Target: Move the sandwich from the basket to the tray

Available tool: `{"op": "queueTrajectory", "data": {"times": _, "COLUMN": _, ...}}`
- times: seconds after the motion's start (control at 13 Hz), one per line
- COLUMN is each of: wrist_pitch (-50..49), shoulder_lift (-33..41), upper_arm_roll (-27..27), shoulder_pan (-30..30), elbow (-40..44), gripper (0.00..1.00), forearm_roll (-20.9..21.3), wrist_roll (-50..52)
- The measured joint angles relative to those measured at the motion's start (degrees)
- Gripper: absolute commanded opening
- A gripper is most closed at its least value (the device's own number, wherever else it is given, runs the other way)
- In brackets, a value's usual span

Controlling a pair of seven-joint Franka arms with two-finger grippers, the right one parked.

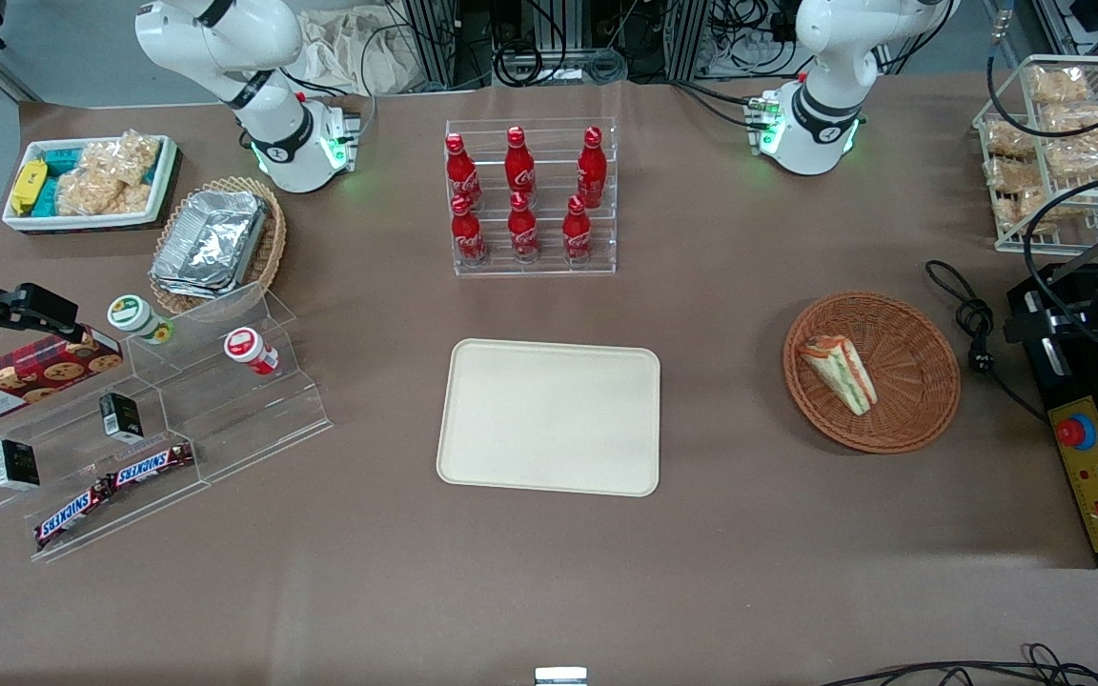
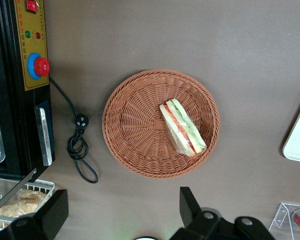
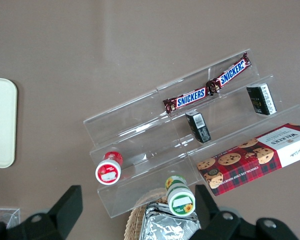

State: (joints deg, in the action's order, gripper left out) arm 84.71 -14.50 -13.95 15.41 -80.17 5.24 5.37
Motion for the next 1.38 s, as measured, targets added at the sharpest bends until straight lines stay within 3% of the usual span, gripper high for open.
{"op": "queueTrajectory", "data": {"times": 0.92, "wrist_pitch": -1.23, "shoulder_lift": 0.23, "upper_arm_roll": -0.45, "shoulder_pan": -0.29, "elbow": -0.14, "gripper": 0.99, "forearm_roll": 1.07, "wrist_roll": 0.02}}
{"op": "queueTrajectory", "data": {"times": 1.38, "wrist_pitch": -1.43, "shoulder_lift": 0.27, "upper_arm_roll": -2.06, "shoulder_pan": -1.33, "elbow": -4.33, "gripper": 0.99, "forearm_roll": 1.27, "wrist_roll": 0.02}}
